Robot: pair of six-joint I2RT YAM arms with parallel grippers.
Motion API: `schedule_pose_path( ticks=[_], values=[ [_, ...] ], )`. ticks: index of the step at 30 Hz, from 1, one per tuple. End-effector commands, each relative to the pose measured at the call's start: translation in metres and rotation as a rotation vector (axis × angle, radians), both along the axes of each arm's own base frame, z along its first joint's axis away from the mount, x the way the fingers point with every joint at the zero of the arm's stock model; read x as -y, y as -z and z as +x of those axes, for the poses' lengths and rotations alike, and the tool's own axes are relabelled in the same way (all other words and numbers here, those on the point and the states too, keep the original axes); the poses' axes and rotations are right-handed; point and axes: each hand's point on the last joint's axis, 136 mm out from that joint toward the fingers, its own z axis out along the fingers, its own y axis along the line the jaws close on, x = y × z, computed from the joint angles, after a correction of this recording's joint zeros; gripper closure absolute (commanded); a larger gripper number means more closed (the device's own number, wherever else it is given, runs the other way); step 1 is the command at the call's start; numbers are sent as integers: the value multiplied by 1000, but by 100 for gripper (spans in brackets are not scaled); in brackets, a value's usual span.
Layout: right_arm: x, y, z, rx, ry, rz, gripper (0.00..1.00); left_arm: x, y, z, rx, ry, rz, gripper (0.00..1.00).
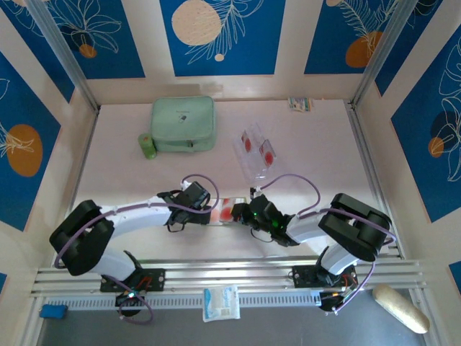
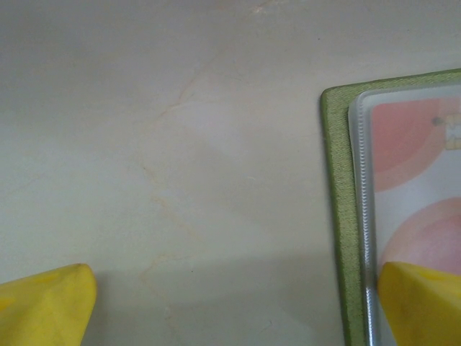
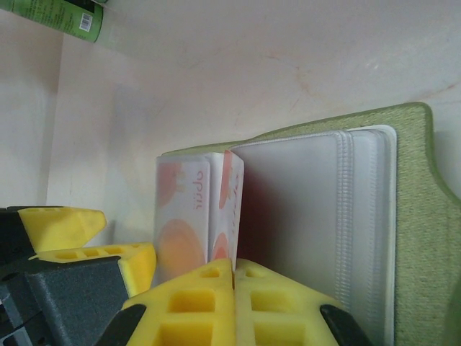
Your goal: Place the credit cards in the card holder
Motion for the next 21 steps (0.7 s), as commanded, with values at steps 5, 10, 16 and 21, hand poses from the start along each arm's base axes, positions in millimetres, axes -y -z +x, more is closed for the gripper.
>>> schedule_pose_path(
  ticks=[5, 10, 16, 21],
  values=[
    [-3, 11, -7, -11, -45, -25, 100, -9, 12, -11, -32, 3, 42, 0],
    [-3, 13, -9, -17, -52, -23, 100, -10, 13, -12, -34, 3, 44, 0],
    [2, 13, -9, -14, -43, -25, 100, -10, 13, -12, -35, 2, 42, 0],
    [6, 14, -8, -22, -40, -32, 100, -11, 13, -12, -34, 2, 44, 0]
  ],
)
